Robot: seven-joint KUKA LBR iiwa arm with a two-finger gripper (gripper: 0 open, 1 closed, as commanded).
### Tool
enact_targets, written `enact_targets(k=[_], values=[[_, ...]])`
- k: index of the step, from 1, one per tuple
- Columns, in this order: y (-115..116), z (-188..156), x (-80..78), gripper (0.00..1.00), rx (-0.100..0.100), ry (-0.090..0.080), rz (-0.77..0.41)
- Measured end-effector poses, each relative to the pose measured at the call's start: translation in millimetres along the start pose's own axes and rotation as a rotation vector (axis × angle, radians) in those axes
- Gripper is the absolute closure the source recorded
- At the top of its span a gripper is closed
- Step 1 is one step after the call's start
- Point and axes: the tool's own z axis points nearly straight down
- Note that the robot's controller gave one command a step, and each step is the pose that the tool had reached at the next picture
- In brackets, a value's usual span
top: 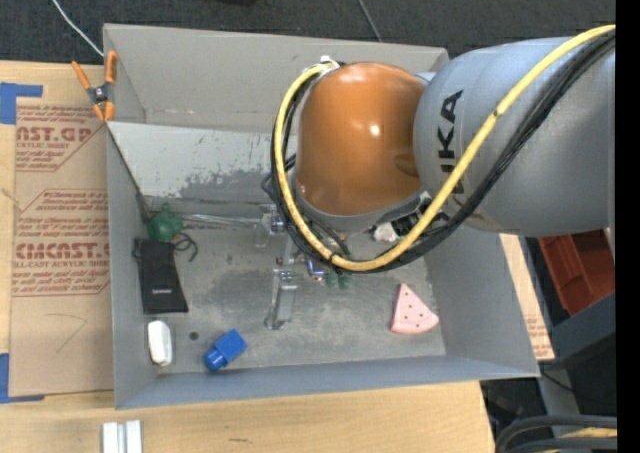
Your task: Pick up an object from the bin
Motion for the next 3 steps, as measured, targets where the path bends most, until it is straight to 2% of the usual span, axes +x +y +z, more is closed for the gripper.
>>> enact_targets(k=[1,2,3], values=[[26.3,119.1,11.7,0.00,0.000,0.003,-0.242],[55.4,72.6,16.0,0.00,-0.002,-0.006,-0.559],[42.4,119.6,16.9,0.00,-0.003,0.003,-0.499]])
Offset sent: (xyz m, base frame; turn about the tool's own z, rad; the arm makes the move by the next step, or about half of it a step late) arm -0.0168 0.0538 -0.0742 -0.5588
